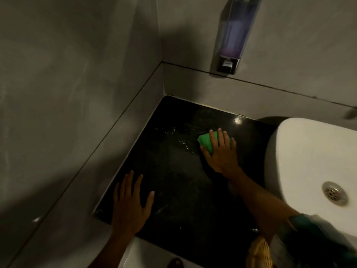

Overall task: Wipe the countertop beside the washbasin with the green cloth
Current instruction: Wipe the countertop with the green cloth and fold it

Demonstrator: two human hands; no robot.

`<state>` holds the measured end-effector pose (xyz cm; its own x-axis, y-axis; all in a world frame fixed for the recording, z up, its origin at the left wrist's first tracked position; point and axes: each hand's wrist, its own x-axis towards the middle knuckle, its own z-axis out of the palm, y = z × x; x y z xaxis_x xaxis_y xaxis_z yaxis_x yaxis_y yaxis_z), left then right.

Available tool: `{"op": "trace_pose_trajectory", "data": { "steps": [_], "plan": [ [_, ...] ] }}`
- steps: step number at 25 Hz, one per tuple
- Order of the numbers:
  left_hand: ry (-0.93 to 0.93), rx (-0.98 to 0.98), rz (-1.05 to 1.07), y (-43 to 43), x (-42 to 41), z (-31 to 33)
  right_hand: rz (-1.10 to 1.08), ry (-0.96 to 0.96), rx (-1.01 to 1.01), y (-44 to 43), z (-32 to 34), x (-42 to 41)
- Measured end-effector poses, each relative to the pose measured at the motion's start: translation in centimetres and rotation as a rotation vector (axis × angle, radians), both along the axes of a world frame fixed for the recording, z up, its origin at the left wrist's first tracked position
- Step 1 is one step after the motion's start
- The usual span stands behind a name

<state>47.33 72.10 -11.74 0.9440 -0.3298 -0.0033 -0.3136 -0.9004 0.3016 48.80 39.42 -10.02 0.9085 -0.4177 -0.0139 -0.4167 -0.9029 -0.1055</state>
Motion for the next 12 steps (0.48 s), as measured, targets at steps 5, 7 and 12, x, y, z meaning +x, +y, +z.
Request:
{"op": "trace_pose_trajectory", "data": {
  "steps": [5,7,12],
  "plan": [
    [-0.007,0.043,0.005,0.2,0.9,-0.2,0.373,-0.065,-0.035,11.0,-1.2,2.3],
    [-0.005,0.059,-0.006,0.1,0.9,-0.1,0.419,-0.091,-0.042,10.4,-2.4,-0.7],
    [0.033,0.044,0.004,0.4,0.6,-0.5,-0.124,-0.119,0.067,-1.4,-1.9,0.2]
  ]
}}
